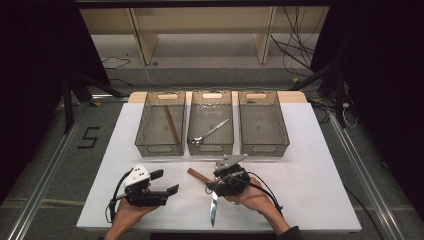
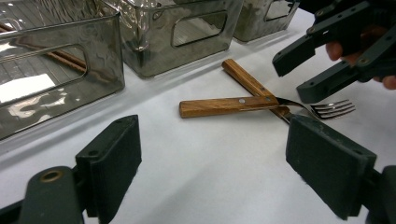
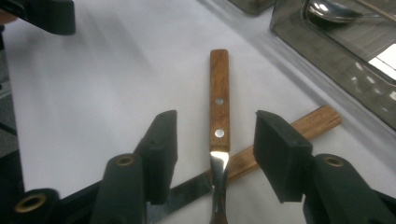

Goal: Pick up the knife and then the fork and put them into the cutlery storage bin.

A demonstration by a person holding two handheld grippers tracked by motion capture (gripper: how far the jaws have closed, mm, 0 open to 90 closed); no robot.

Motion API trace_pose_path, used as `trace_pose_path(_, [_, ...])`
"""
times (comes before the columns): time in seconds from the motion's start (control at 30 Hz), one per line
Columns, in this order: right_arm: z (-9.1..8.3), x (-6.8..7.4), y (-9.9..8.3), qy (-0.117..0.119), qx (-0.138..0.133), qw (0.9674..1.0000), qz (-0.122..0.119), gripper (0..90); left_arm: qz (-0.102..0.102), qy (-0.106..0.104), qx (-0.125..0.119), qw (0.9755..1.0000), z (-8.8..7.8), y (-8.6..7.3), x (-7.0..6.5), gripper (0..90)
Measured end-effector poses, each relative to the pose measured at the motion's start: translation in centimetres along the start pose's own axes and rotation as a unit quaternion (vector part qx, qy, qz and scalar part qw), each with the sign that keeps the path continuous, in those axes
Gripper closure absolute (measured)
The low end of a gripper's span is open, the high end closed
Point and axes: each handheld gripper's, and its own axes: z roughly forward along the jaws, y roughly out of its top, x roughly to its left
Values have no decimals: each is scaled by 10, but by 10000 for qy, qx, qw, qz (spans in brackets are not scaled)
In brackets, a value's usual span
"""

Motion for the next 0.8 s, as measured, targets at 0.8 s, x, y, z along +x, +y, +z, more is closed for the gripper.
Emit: trace_pose_path(0.8, [36, 3, 5, -301, 653, 9971, -237, 729, -31, -25, 12, 10000, 1, -1, 0, 179])
